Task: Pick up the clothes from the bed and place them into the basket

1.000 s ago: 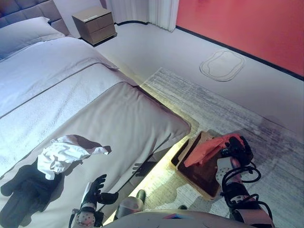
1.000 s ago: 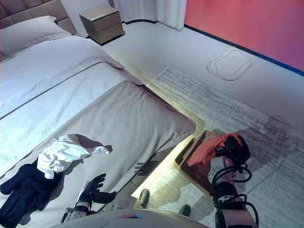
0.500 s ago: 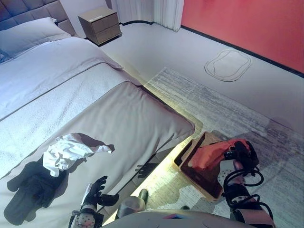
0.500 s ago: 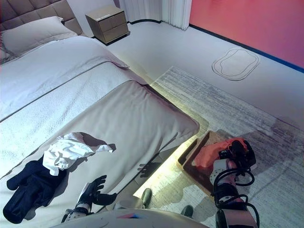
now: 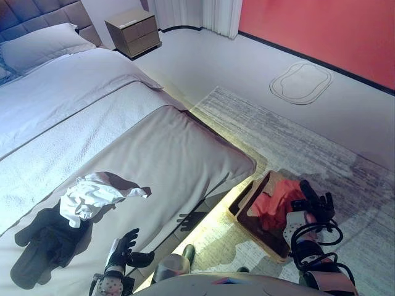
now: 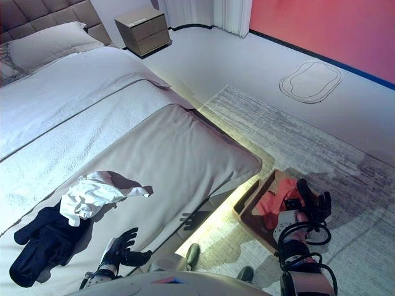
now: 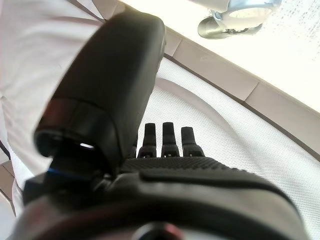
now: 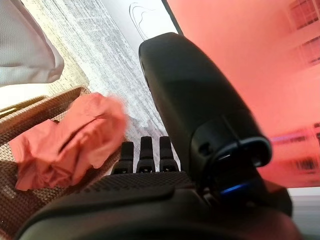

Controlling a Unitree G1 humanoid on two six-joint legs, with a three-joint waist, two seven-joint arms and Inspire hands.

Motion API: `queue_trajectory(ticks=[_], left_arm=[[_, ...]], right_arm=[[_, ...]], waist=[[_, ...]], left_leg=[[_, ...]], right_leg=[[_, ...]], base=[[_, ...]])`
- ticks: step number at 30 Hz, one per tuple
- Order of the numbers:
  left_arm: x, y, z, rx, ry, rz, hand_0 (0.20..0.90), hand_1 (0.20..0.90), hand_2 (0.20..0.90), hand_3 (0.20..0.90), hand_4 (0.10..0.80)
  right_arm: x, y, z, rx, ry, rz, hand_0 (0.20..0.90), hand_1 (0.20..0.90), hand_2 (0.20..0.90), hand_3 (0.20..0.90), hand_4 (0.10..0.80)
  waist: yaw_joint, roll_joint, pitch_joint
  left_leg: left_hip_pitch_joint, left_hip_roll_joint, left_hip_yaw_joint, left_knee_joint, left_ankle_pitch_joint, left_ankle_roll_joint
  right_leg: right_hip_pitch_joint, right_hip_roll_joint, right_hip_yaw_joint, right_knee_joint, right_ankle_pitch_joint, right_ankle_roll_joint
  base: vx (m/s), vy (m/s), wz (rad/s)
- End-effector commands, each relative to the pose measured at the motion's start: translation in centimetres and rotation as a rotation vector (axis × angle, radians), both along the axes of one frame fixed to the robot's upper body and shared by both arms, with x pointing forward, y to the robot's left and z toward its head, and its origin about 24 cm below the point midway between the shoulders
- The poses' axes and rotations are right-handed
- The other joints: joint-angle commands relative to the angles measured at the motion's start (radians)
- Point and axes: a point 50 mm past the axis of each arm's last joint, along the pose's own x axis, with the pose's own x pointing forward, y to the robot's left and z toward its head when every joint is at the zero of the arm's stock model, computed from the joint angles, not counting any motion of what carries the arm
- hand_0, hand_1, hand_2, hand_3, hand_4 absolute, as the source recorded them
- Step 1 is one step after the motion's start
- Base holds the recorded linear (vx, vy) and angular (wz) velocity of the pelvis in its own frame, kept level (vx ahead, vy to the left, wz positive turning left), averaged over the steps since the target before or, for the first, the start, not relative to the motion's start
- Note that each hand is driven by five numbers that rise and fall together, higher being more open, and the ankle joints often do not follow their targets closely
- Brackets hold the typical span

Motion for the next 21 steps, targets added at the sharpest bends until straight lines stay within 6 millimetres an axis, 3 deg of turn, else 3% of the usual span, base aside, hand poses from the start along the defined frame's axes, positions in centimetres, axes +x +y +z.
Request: queue_trajectory(ticks=[1,9,15,17,18,19,20,21], left_arm=[[1.1,1.6,0.8,0.041,-0.057,-0.006,0.9,0.9,0.9,0.9,0.8],[1.3,1.9,0.9,0.038,-0.068,0.035,0.9,0.9,0.9,0.9,0.8],[0.7,2.3,0.9,0.039,-0.068,0.075,0.9,0.9,0.9,0.9,0.8],[0.0,2.7,0.8,0.046,-0.05,0.071,0.9,0.9,0.9,0.9,0.8],[-0.3,2.8,0.7,0.052,-0.042,0.067,0.9,0.9,0.9,0.9,0.8],[-0.4,2.8,0.7,0.053,-0.039,0.067,0.9,0.9,0.9,0.9,0.8],[-0.3,2.7,0.7,0.055,-0.025,0.023,0.9,0.9,0.9,0.9,0.8],[0.5,2.3,0.7,0.052,-0.019,-0.037,0.9,0.9,0.9,0.9,0.8]], right_arm=[[1.2,-3.5,3.7,-0.16,-0.143,-0.018,0.9,0.9,0.9,0.9,0.8],[1.9,-2.5,3.3,-0.16,-0.142,0.072,0.9,0.9,0.9,0.9,0.8],[3.8,0.7,3.6,-0.199,-0.14,0.246,0.9,0.9,0.9,0.9,0.8],[4.8,2.0,4.0,-0.215,-0.146,0.3,0.9,0.9,0.9,0.9,0.8],[5.1,2.4,4.1,-0.218,-0.144,0.32,0.9,0.9,0.9,0.9,0.8],[5.1,2.4,4.2,-0.222,-0.141,0.321,0.9,0.9,0.9,0.9,0.8],[4.8,2.0,4.1,-0.217,-0.126,0.307,0.9,0.9,0.9,0.9,0.8],[4.1,1.1,4.0,-0.222,-0.112,0.291,0.9,0.9,0.9,0.9,0.8]], waist=[[0.038,-0.023,-0.043],[0.061,-0.032,-0.041],[0.126,-0.049,-0.037],[0.157,-0.051,-0.032],[0.167,-0.052,-0.031],[0.165,-0.052,-0.033],[0.141,-0.059,-0.038],[0.096,-0.055,-0.043]], left_leg=[[-0.088,0.008,-0.004,-0.013,0.043,-0.033],[-0.085,0.013,-0.022,0.002,0.036,-0.039],[-0.122,0.01,-0.094,0.043,0.038,-0.045],[-0.14,0.017,-0.121,0.029,0.065,-0.059],[-0.151,0.029,-0.108,0.023,0.078,-0.067],[-0.158,0.04,-0.088,0.019,0.083,-0.072],[-0.17,0.099,0.063,0.013,0.09,-0.104],[-0.184,0.177,0.27,0.046,0.136,-0.13]], right_leg=[[0.083,-0.013,-0.072,0.063,-0.103,0.023],[0.092,-0.002,-0.079,0.087,-0.127,0.006],[0.098,0.014,-0.1,0.119,-0.157,-0.022],[0.108,0.031,-0.111,0.123,-0.167,-0.033],[0.115,0.037,-0.127,0.123,-0.171,-0.032],[0.119,0.038,-0.141,0.123,-0.173,-0.031],[0.146,0.04,-0.184,0.105,-0.181,-0.017],[0.165,0.031,-0.277,0.084,-0.146,0.001]], base=[[-0.02,-0.013,0.04],[-0.03,-0.012,0.05],[-0.035,-0.025,0.22],[-0.002,0.001,0.42],[0.008,0.036,0.4],[0.08,0.064,0.44],[0.059,0.218,0.87],[0.016,0.262,1.11]])
